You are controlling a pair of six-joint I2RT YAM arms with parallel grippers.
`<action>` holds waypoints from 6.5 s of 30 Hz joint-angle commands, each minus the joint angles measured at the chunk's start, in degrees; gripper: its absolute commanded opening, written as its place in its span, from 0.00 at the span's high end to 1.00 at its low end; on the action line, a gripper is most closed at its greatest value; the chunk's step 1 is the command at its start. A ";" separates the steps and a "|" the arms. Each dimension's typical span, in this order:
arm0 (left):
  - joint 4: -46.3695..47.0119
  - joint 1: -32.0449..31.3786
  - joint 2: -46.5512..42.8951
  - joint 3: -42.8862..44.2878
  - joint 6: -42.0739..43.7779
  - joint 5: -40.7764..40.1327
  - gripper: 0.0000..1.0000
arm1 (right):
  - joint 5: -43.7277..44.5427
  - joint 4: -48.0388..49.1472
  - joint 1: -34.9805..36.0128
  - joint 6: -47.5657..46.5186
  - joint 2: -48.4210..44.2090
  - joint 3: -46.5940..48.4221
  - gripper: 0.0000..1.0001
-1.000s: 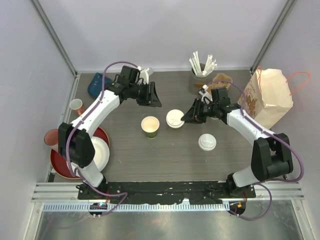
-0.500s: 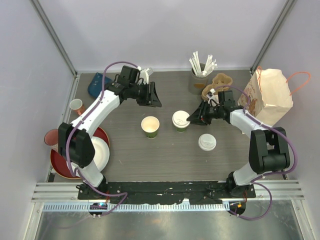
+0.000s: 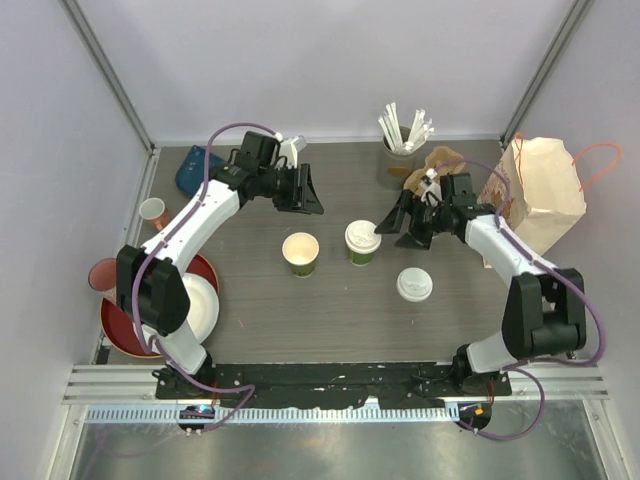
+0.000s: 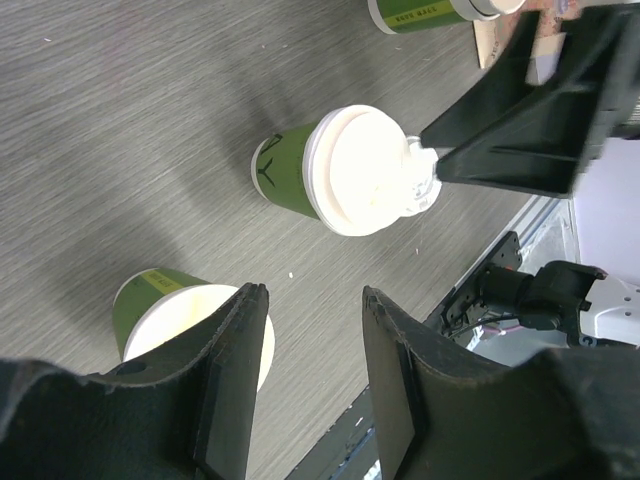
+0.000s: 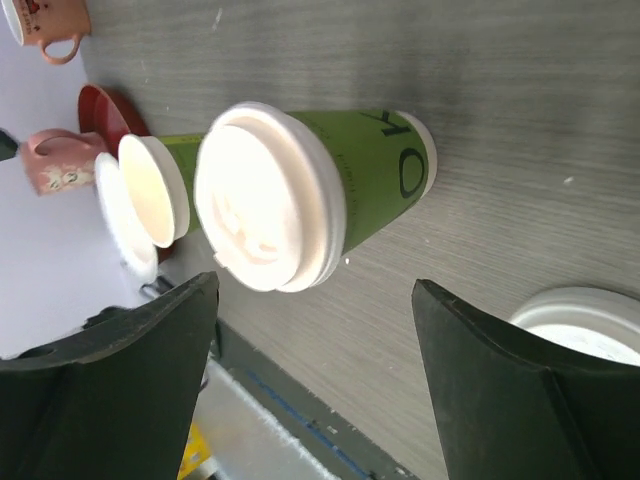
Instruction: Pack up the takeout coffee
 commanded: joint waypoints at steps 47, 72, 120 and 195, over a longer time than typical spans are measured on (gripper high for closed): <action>-0.64 5.90 -13.87 -5.78 11.42 5.19 0.40 | 37.66 -9.30 21.56 -73.55 -14.91 -17.58 0.48; -2.14 8.80 -14.57 -5.34 12.04 7.12 0.39 | 32.32 -28.02 24.55 -68.80 -23.85 -2.29 0.99; 48.67 -13.96 -11.93 -18.70 -16.62 24.70 0.52 | 12.97 -12.56 21.03 -30.57 -32.38 15.47 0.99; 54.20 20.93 15.66 -14.04 -11.26 24.79 1.00 | 21.50 -19.14 21.03 -37.34 -29.48 14.15 0.99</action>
